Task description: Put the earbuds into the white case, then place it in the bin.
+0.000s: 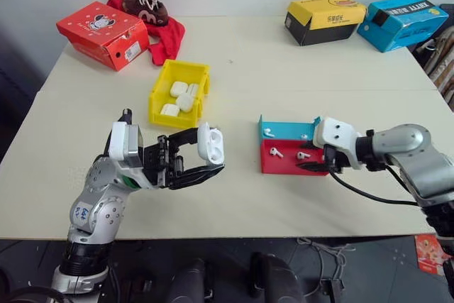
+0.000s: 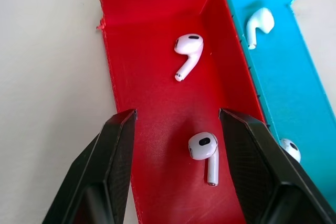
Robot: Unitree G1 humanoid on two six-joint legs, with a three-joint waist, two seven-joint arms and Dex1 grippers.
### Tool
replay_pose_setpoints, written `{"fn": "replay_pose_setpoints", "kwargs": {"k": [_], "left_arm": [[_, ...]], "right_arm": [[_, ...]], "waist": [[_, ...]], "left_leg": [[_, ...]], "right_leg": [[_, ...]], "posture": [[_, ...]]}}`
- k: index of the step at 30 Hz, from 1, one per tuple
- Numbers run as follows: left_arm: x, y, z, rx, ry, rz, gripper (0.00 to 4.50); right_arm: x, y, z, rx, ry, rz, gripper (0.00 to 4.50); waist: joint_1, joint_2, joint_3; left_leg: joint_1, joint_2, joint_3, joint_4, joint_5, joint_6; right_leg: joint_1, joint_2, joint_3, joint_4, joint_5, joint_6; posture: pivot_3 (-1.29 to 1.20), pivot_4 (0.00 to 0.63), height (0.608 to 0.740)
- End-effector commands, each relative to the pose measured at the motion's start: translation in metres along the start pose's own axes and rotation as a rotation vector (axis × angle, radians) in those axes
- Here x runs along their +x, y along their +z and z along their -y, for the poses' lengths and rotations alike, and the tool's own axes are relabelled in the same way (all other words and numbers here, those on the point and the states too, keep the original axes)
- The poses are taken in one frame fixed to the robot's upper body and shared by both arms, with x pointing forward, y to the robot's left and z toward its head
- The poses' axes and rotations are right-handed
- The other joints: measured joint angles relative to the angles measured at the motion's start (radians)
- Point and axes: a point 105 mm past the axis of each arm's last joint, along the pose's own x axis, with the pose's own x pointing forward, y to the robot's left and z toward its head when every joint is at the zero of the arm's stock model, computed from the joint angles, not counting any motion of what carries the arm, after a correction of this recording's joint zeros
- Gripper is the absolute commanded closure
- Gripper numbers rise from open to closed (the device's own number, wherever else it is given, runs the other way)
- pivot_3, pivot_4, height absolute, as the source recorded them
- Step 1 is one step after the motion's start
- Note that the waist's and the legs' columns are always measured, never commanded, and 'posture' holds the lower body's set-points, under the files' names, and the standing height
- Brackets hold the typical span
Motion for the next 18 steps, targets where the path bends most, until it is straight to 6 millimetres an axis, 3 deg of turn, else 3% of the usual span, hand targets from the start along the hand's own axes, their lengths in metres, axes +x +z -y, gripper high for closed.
{"fn": "replay_pose_setpoints", "kwargs": {"k": [1,18], "left_arm": [[0.003,0.007,0.007,0.04,-0.016,0.007,1.7],[0.002,0.006,0.008,0.029,-0.017,-0.004,1.7]], "right_arm": [[0.001,0.002,0.008,-0.024,-0.021,-0.034,2.04],[0.011,-0.01,0.013,0.016,0.013,-0.126,2.04]], "waist": [[0.0,0.0,0.0],[-0.002,0.0,0.0]], "left_leg": [[0.0,0.0,0.0,0.001,0.0,0.0],[0.0,0.0,-0.001,0.002,0.0,0.0]], "right_leg": [[0.0,0.0,0.0,0.0,0.0,0.0],[0.0,-0.001,0.0,0.003,0.0,0.0]], "posture": [[0.0,0.15,0.74],[0.0,0.15,0.74]]}}
